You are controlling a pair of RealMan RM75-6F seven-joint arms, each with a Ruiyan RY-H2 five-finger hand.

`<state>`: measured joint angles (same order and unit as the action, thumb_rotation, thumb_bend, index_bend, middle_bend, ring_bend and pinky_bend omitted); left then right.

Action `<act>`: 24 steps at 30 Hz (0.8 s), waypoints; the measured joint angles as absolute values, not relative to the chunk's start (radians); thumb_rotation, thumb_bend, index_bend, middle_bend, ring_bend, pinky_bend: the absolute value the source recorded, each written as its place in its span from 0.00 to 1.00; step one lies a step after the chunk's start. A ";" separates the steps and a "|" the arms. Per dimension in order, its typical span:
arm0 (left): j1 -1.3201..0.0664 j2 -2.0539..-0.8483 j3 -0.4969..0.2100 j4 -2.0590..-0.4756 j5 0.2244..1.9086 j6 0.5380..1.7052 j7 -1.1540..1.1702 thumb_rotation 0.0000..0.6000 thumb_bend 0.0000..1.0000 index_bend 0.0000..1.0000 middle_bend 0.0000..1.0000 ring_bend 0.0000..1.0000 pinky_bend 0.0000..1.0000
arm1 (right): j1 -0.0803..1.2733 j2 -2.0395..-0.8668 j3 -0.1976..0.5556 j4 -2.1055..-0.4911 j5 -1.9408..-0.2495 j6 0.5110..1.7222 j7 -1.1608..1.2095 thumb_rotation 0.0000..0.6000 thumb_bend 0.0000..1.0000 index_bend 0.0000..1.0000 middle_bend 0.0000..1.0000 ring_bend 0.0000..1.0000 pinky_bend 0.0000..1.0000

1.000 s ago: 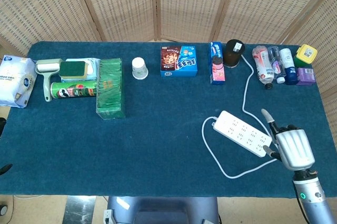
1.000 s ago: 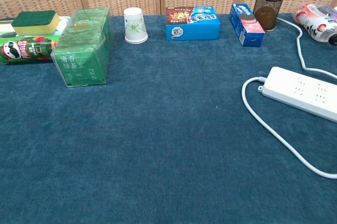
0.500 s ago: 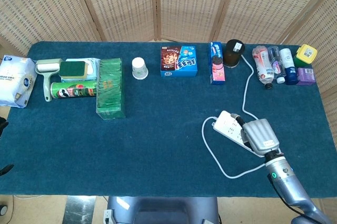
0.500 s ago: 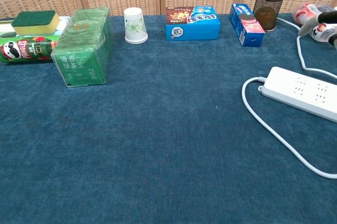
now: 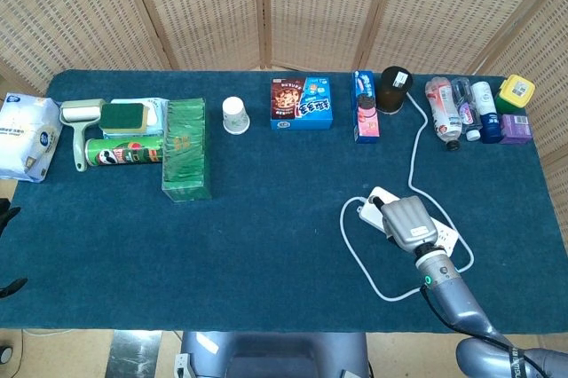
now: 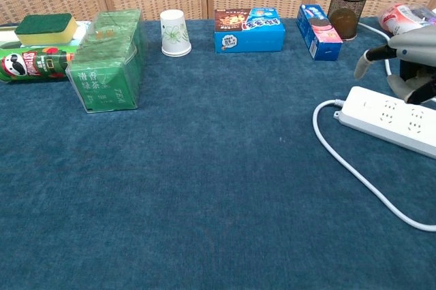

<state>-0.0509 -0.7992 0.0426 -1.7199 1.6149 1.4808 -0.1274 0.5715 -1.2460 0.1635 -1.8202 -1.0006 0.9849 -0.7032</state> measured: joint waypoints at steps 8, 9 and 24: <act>-0.048 -0.797 0.044 -1.726 1.612 1.484 -0.119 1.00 0.05 0.00 0.00 0.00 0.00 | 0.600 -1.274 0.138 -1.777 -0.945 0.986 -0.716 1.00 0.85 0.24 1.00 1.00 1.00; -0.048 -0.797 0.044 -1.727 1.612 1.484 -0.118 1.00 0.05 0.00 0.00 0.00 0.00 | 0.602 -1.277 0.134 -1.770 -0.940 0.986 -0.714 1.00 0.85 0.24 1.00 1.00 1.00; -0.045 -0.796 0.044 -1.742 1.612 1.490 -0.101 1.00 0.05 0.00 0.00 0.00 0.00 | 0.628 -1.305 0.091 -1.710 -0.914 0.993 -0.688 1.00 0.85 0.26 1.00 1.00 1.00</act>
